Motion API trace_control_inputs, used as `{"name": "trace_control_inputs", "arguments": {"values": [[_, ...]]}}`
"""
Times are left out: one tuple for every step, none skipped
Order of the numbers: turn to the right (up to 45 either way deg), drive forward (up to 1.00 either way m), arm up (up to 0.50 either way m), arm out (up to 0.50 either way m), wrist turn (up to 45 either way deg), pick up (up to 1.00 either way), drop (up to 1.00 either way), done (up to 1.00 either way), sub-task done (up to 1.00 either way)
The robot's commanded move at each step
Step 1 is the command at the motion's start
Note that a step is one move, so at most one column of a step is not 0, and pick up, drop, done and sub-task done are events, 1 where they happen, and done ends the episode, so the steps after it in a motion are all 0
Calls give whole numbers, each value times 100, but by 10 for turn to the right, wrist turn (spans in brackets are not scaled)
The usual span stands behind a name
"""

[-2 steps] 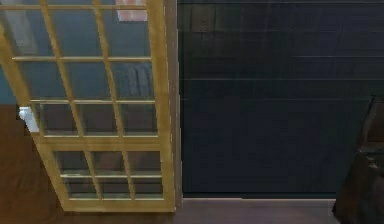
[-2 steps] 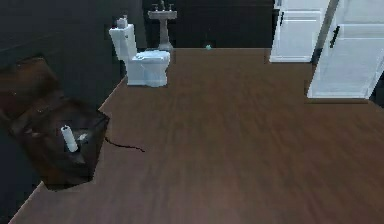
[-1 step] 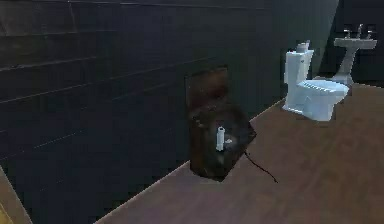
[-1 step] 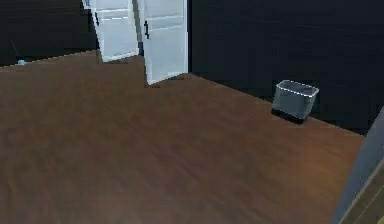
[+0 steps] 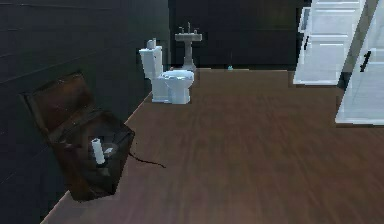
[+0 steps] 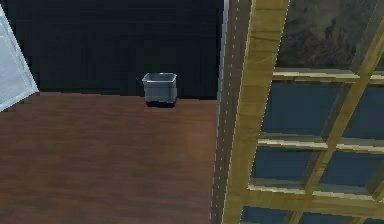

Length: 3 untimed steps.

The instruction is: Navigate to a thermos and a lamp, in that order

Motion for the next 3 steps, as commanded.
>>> {"name": "trace_control_inputs", "arguments": {"values": [[0,10,0,0,0,0,0,0,0],[270,0,0,0,0,0,0,0,0],[0,100,0,0,0,0,0,0,0]]}}
